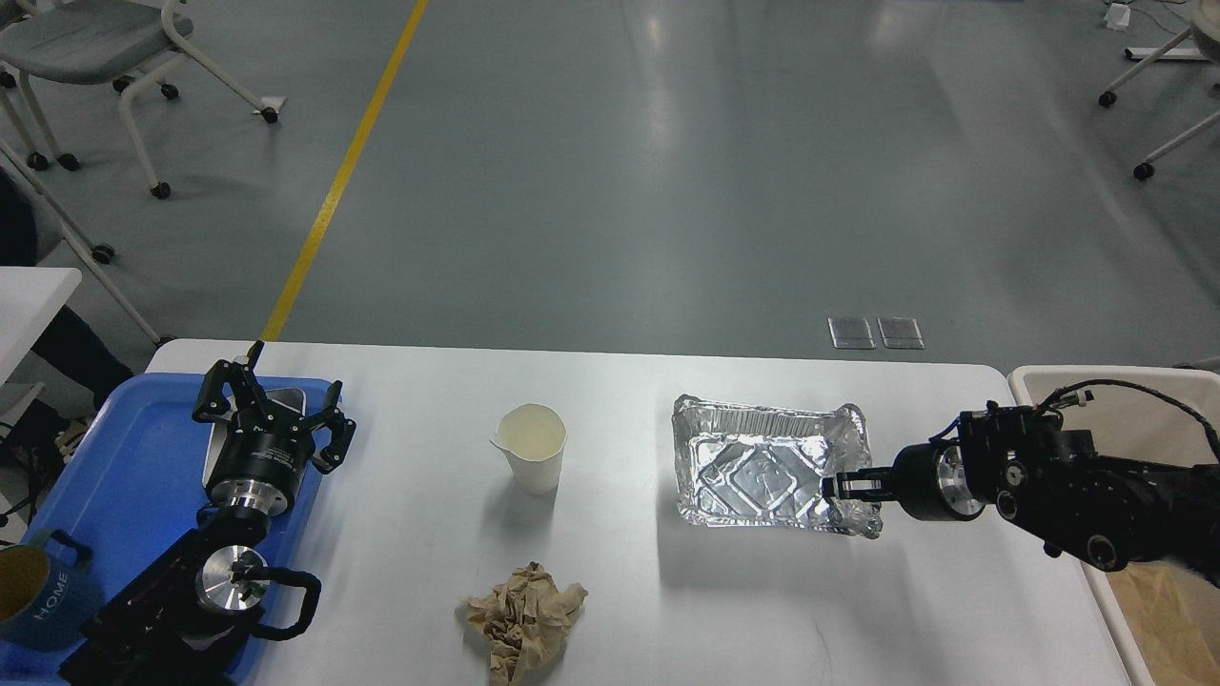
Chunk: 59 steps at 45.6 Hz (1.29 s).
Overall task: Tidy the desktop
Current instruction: 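Grasp the foil tray with the right gripper and lift it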
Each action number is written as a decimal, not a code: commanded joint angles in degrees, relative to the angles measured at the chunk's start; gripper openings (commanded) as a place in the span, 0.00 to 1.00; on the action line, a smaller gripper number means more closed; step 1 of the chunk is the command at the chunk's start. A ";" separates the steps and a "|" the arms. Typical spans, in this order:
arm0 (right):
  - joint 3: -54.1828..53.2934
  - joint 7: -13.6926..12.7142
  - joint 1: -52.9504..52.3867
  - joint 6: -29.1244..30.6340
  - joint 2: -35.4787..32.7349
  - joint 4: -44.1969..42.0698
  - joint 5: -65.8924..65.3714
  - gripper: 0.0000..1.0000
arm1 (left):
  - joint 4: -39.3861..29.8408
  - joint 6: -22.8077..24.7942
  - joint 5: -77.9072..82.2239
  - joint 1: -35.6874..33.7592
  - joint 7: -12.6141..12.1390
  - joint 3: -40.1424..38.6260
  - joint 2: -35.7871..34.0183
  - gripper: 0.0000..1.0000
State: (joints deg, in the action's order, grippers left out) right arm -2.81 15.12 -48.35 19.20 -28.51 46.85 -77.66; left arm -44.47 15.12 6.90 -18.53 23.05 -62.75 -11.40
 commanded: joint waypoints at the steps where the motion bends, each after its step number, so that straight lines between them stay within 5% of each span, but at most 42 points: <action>1: -0.09 0.00 -1.04 2.33 -3.65 3.23 2.60 0.00 | -0.01 -0.18 0.04 -0.02 -0.02 0.00 0.06 0.96; 34: -0.79 0.18 -6.49 4.97 -32.31 26.09 4.97 0.00 | -0.18 -0.97 0.13 -0.90 0.33 3.87 0.06 0.96; 59: -0.26 0.09 -8.95 5.24 -22.12 24.87 7.61 0.00 | -3.07 -2.11 0.48 -0.99 0.51 3.60 -0.55 0.96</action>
State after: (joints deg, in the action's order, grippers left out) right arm -3.23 15.21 -56.76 24.44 -53.18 72.29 -70.62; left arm -45.50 13.15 7.47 -19.60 23.45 -58.82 -11.26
